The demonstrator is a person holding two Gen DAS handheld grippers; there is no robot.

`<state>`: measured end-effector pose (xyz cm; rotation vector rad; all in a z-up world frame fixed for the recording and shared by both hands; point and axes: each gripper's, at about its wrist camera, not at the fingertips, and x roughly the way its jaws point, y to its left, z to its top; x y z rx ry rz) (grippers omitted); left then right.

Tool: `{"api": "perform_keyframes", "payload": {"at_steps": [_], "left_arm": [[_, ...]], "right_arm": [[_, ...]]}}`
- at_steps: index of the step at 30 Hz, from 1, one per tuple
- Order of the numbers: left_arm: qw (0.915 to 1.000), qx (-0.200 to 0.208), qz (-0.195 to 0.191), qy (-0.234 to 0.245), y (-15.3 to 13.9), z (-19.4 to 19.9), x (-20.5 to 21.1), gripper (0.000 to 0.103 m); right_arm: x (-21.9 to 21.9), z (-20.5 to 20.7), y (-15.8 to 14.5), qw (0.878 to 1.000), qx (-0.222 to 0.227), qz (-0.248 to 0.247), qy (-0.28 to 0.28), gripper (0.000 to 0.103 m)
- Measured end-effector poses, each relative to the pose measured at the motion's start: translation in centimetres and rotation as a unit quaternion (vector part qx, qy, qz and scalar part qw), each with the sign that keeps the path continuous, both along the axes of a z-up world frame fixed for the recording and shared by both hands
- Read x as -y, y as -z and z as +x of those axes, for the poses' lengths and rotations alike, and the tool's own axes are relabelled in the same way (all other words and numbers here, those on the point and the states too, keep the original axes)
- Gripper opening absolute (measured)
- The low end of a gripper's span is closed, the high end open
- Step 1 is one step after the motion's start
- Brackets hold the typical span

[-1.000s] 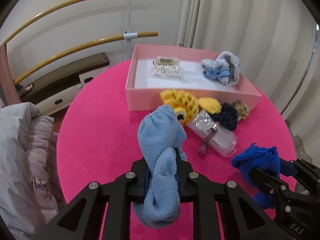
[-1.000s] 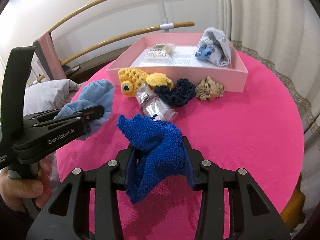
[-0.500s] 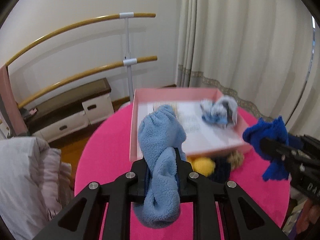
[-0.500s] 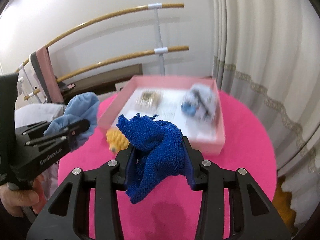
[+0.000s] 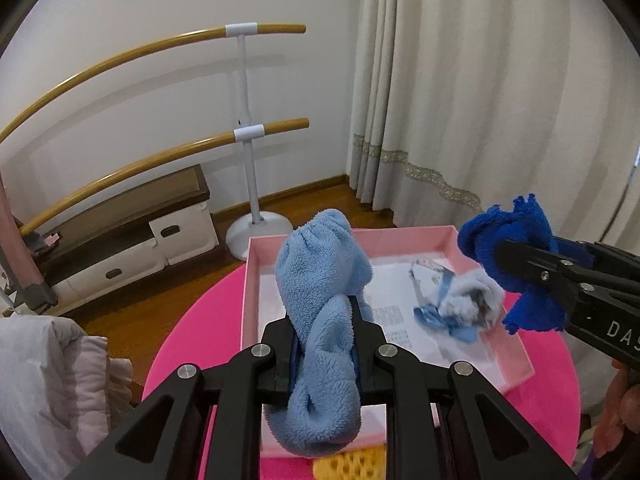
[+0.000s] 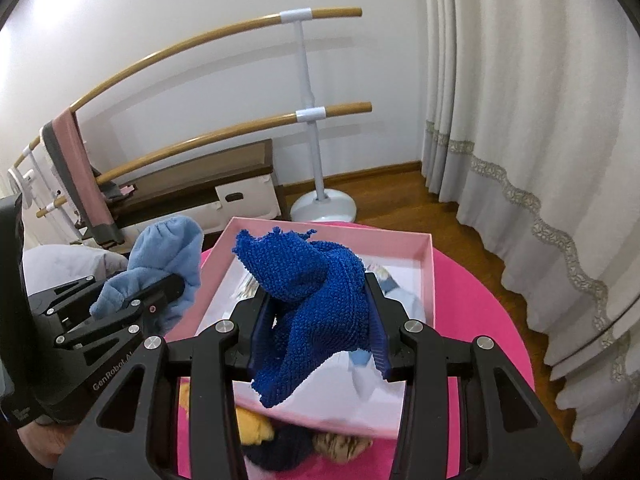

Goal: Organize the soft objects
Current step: 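Carry the cap and cloth into the pink box and release both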

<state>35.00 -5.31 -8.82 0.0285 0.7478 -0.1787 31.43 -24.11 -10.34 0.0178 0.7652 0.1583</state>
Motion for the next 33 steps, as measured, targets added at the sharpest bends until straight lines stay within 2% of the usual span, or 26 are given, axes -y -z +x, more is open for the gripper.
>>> {"api": "perform_keyframes", "payload": {"at_steps": [7, 19, 26, 28, 29, 30, 31, 32, 33], "left_arm": [[0.9999, -0.016, -0.001, 0.003, 0.8, 5.5, 0.9, 0.016], [0.9974, -0.071, 0.000, 0.011, 3.2, 14.1, 2.2, 0.016], [0.9966, -0.080, 0.007, 0.018, 3.6, 16.3, 3.0, 0.021], [0.9963, -0.083, 0.012, 0.021, 3.7, 16.4, 3.5, 0.024], [0.9962, -0.084, 0.016, 0.018, 3.8, 16.5, 3.6, 0.034], [0.9961, -0.085, 0.020, 0.015, 3.8, 16.4, 3.7, 0.051], [0.9960, -0.086, 0.021, 0.010, 3.9, 16.4, 3.8, 0.061], [0.9963, -0.084, 0.019, 0.008, 3.8, 16.2, 3.8, 0.076], [0.9967, -0.079, 0.017, 0.007, 3.7, 16.1, 3.8, 0.083]], "right_arm": [[0.1, 4.1, 1.3, 1.000, -0.023, -0.003, 0.003, 0.039], [0.4, 8.0, 4.4, 0.998, -0.068, -0.006, 0.010, 0.040], [0.5, 8.7, 5.2, 0.997, -0.080, -0.006, 0.011, 0.040], [0.5, 9.1, 5.5, 0.996, -0.084, -0.005, 0.009, 0.045], [0.5, 9.1, 5.6, 0.996, -0.086, -0.004, 0.010, 0.046], [0.6, 9.2, 5.7, 0.996, -0.087, -0.003, 0.011, 0.049], [0.6, 9.2, 5.7, 0.996, -0.086, 0.002, 0.010, 0.051], [0.7, 9.2, 5.8, 0.996, -0.086, 0.004, 0.009, 0.053], [0.8, 9.1, 5.8, 0.996, -0.084, 0.005, 0.011, 0.061]]}}
